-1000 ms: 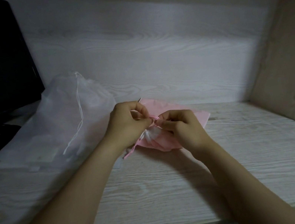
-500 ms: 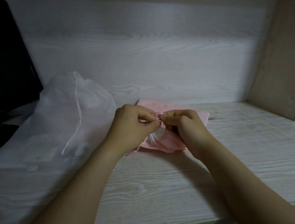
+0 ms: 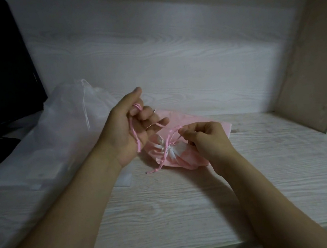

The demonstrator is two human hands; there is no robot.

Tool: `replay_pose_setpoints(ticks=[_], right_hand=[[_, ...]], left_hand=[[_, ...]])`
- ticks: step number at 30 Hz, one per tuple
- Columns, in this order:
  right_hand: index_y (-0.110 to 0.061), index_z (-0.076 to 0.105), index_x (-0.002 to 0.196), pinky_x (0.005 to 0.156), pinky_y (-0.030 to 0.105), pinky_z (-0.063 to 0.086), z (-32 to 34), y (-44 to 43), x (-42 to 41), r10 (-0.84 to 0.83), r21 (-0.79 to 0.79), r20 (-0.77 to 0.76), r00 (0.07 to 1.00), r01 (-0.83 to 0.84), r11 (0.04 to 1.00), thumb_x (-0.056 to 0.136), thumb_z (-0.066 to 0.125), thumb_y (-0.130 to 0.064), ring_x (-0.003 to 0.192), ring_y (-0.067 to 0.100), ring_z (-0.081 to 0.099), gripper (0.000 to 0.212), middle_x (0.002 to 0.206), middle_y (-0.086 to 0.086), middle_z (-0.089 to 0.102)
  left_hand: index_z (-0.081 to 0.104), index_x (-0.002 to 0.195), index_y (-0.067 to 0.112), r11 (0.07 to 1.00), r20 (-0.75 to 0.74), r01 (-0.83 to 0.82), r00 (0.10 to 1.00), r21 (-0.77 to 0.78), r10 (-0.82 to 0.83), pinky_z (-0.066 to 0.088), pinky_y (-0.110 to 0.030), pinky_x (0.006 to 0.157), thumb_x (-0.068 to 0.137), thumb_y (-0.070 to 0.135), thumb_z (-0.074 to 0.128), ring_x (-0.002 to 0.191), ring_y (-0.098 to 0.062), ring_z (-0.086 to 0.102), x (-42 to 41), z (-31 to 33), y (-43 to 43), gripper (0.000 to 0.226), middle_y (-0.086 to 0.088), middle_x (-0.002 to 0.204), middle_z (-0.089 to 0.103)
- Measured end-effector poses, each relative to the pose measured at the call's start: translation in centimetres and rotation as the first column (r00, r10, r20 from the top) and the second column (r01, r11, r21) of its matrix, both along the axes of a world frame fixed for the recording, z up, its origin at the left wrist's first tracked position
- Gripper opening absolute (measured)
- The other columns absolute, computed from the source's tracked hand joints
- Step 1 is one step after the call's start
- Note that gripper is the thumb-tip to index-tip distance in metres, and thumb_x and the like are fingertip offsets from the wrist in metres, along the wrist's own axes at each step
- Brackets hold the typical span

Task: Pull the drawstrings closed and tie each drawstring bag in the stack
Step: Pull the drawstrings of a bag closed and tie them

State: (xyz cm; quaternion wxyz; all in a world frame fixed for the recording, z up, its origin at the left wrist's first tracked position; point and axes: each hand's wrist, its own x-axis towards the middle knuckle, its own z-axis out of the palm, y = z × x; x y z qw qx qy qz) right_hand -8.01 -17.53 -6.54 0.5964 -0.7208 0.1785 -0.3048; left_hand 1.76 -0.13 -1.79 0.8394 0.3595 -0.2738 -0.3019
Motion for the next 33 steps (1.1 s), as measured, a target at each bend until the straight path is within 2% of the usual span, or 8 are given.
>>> replay_pose_setpoints(ticks=[2,4,8,15,20,24,28,33], right_hand=[[-0.007,0.081,0.086,0.06,0.02,0.052,-0.2,0.1,0.0,0.004,-0.074,-0.009,1.0,-0.004,0.997,0.093,0.077,-0.012,0.062,0.006,0.066,0.01,0.071,-0.002,0.075],[-0.014,0.083,0.089,0.07,0.026,0.057,-0.5,0.0,0.2,-0.013,-0.168,-0.044,0.999,0.005,0.986,0.092,0.077,-0.014,0.073,0.009,0.072,0.007,0.081,-0.003,0.079],[-0.019,0.084,0.095,0.093,0.035,0.06,-0.9,-0.5,0.7,-0.107,-0.322,-0.082,0.991,0.076,0.944,0.092,0.074,-0.011,0.09,0.009,0.075,0.014,0.092,-0.009,0.08],[-0.016,0.083,0.101,0.086,0.025,0.051,-1.0,-1.2,0.7,-0.328,-0.539,-0.042,0.944,0.255,0.803,0.093,0.068,-0.011,0.096,0.017,0.073,0.017,0.101,0.0,0.08],[-0.016,0.082,0.099,0.086,0.027,0.049,-1.3,-1.3,0.6,-0.394,-0.562,-0.122,0.911,0.264,0.784,0.093,0.066,-0.014,0.102,0.024,0.071,0.017,0.103,0.002,0.08],[-0.022,0.079,0.093,0.092,0.042,0.052,-1.2,-0.9,0.3,-0.486,-0.621,-0.162,0.859,0.294,0.727,0.088,0.064,-0.018,0.101,0.031,0.069,0.016,0.101,0.002,0.078],[-0.023,0.077,0.089,0.088,0.041,0.045,-0.7,-0.4,-0.2,-0.592,-0.739,-0.127,0.796,0.322,0.592,0.084,0.06,-0.012,0.1,0.037,0.065,0.021,0.1,0.006,0.077],[-0.026,0.078,0.098,0.092,0.04,0.042,-0.6,-0.4,-0.3,-0.624,-0.736,-0.15,0.767,0.336,0.588,0.083,0.058,-0.011,0.105,0.037,0.064,0.029,0.107,0.006,0.076]], left_hand=[[0.033,0.06,0.025,0.999,-0.037,-0.009,0.999,0.045,0.011,0.042,-0.025,0.049,0.102,0.037,0.058,0.047,-0.011,0.024,0.5,-0.2,0.0,0.05,0.006,0.053,0.021],[0.03,0.062,0.027,0.976,-0.018,-0.112,0.993,0.189,0.117,0.02,-0.023,0.039,0.105,0.037,0.056,0.043,-0.01,0.014,1.1,-0.7,-0.5,0.051,0.008,0.053,0.015],[0.032,0.066,0.027,0.884,0.002,-0.179,0.98,0.432,0.198,0.013,-0.016,0.033,0.103,0.029,0.056,0.037,-0.007,0.013,1.8,-1.4,-0.8,0.045,0.01,0.052,0.016],[0.051,0.056,0.022,0.634,0.1,-0.019,0.991,0.773,-0.092,0.007,-0.014,0.035,0.099,0.025,0.053,0.037,-0.005,0.01,1.1,-1.8,-0.4,0.042,0.01,0.051,0.018],[0.048,0.061,0.021,0.522,0.2,-0.096,0.969,0.848,-0.147,0.01,-0.016,0.037,0.092,0.03,0.072,0.042,-0.007,0.01,1.4,-2.3,-0.2,0.04,0.008,0.054,0.02],[0.059,0.073,0.011,0.468,0.262,-0.155,0.949,0.87,-0.174,0.011,-0.016,0.034,0.101,0.015,0.059,0.036,-0.006,0.014,1.1,-2.7,-0.3,0.028,0.006,0.049,0.024],[0.065,0.067,0.006,0.437,0.288,-0.165,0.929,0.884,-0.231,0.013,-0.017,0.033,0.098,0.008,0.065,0.035,-0.006,0.018,0.7,-2.7,-0.1,0.031,0.003,0.046,0.035],[0.066,0.061,0.007,0.436,0.268,-0.132,0.925,0.89,-0.269,0.012,-0.018,0.034,0.094,0.004,0.066,0.035,-0.007,0.018,0.7,-2.9,-0.1,0.033,0.003,0.043,0.039]])
